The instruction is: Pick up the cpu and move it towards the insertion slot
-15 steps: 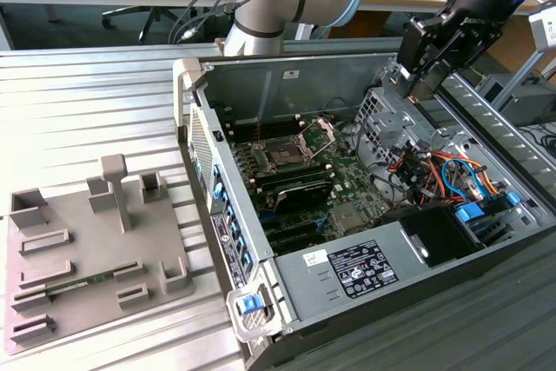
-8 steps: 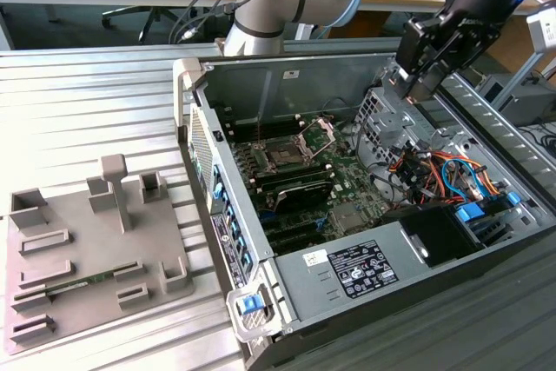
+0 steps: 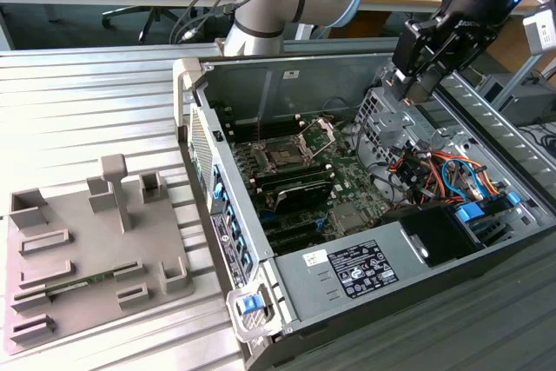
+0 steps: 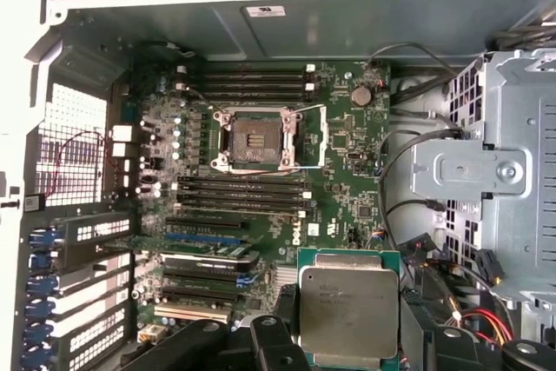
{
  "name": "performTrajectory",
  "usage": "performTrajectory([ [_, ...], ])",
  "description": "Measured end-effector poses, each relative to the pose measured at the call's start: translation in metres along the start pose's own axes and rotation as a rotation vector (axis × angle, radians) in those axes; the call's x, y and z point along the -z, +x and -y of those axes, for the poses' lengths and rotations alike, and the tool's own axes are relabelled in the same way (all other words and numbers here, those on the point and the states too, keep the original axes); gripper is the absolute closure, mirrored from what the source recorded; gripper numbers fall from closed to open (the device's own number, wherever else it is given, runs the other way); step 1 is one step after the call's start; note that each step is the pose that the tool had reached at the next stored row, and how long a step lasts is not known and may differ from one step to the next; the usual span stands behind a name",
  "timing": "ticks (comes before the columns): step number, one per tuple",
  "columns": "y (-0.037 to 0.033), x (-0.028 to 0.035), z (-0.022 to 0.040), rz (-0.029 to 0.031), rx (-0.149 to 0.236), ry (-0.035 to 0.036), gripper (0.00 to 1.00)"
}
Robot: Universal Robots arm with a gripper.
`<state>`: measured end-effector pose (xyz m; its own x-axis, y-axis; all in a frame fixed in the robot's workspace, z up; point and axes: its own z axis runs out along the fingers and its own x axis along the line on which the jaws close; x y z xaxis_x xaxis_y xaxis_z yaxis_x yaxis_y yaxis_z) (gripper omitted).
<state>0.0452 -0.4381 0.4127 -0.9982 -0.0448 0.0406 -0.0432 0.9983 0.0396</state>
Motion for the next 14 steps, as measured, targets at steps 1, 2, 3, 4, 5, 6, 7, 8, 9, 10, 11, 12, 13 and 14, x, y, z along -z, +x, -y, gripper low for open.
performTrajectory([
  [1, 0.0005, -0.0004, 0.0, 0.0, 0.0, 0.0, 0.45],
  [2, 0.0007, -0.0005, 0.0, 0.0, 0.0, 0.0, 0.45],
  [3, 0.0009, -0.0007, 0.0, 0.0, 0.0, 0.0, 0.45],
  [4, 0.0012, -0.001, 0.0, 0.0, 0.0, 0.0, 0.45],
  [5, 0.0015, -0.0012, 0.0, 0.0, 0.0, 0.0, 0.45],
  [6, 0.0017, -0.0013, -0.0001, 0.0, 0.0, 0.0001, 0.45],
  [7, 0.002, -0.0015, -0.0001, 0.0, 0.0, 0.0, 0.45],
  [8, 0.0022, -0.0017, -0.0001, 0.0, 0.0, 0.0, 0.45],
  [9, 0.0026, -0.0019, -0.0001, 0.0, 0.0, 0.0, 0.45],
  [10, 0.0028, -0.0021, -0.0001, 0.0, 0.0, 0.0, 0.45],
  [11, 0.0031, -0.0023, -0.0001, 0.0, 0.0, 0.0, 0.45],
  [12, 0.0033, -0.0025, -0.0001, 0.0, 0.0, 0.0, 0.45],
  [13, 0.0036, -0.0027, -0.0001, 0.0, 0.0, 0.0, 0.45],
  [14, 0.0038, -0.003, -0.0001, 0.0, 0.0, -0.0001, 0.45],
])
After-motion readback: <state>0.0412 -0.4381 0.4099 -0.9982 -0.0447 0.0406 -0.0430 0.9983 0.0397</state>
